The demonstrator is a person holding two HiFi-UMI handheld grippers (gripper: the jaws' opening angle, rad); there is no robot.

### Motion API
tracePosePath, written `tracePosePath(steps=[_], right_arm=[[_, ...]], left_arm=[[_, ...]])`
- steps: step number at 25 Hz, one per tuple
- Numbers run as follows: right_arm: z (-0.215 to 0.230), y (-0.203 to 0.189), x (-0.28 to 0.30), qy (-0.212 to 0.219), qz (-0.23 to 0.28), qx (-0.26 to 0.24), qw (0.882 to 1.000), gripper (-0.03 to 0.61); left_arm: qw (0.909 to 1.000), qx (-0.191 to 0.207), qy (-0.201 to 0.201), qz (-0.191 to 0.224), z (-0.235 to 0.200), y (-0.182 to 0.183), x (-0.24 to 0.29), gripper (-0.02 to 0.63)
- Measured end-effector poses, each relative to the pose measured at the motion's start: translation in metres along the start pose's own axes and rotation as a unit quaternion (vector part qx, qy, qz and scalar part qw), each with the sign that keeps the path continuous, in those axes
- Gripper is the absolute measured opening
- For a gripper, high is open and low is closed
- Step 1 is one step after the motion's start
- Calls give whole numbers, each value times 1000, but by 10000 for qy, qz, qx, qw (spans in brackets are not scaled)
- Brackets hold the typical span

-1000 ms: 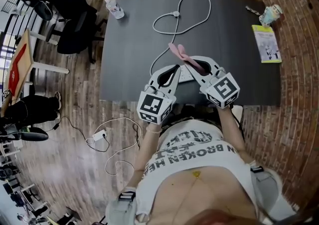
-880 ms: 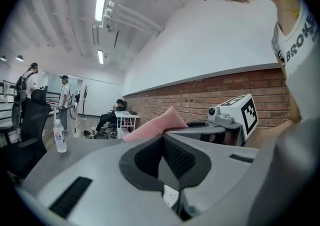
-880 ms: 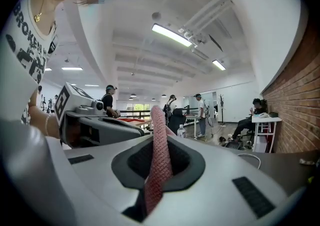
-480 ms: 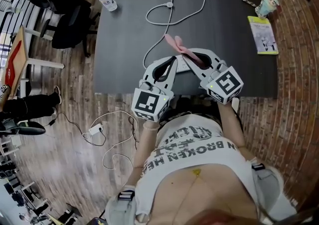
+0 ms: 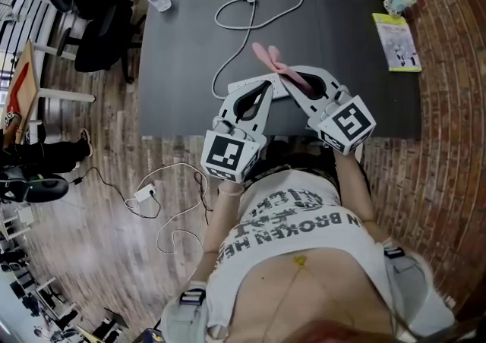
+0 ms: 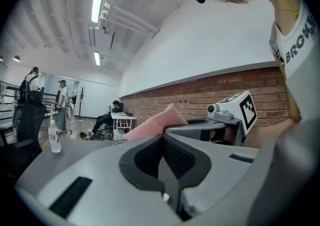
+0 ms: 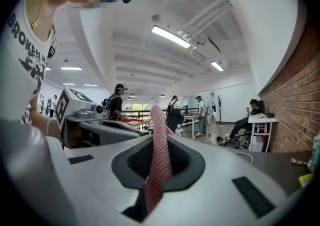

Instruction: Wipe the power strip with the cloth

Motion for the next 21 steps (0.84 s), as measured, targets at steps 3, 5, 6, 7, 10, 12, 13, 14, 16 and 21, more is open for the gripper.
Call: tracePosePath(steps=[3, 5, 6, 7, 10, 12, 13, 14, 16, 21], right_arm=[[-3, -2, -3, -10, -6, 17, 10000, 15], [-4, -3, -5, -34, -7, 32, 10000, 15], [-4, -3, -6, -45, -6, 34, 10000, 15], [-4, -2, -7, -55, -7, 33, 10000, 15], [-5, -3, -10, -105, -43, 53, 9999, 15], [-5, -5, -13, -120, -51, 61, 9999, 15], [-6, -5, -13, -111, -42, 46, 9999, 15], [-6, -5, -14, -100, -34, 31, 9999, 15], [-7, -5, -14, -83, -42, 19, 10000, 15], [-10, -7, -14, -73, -100, 48, 9999, 15]], left_arm=[[10000, -19, -5, -29, 3, -3, -3, 8], [10000, -24, -10, -57, 4, -5, -4, 8], [10000, -21, -11, -66, 5, -5, -5, 8], [10000, -19, -13, -71, 5, -6, -6, 8], [10000, -25, -33, -76, 7, -7, -6, 8], [10000, -28, -43, -79, 10, -8, -6, 8], [10000, -23, -44, -77, 10, -8, -6, 8], [10000, -18, -42, -75, 11, -8, -6, 8], [10000, -19, -33, -79, 10, -9, -8, 8], [10000, -39, -12, -85, 11, -11, -10, 8]])
Point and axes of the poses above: the fingertips, and each gripper's own axes: x forward along the fingers, z to its right, y out of its top, the point moved 8 cm from there along -x, backward along the fingers, and after that the axes turned 11 degrees about -z, right-handed, at the moved point
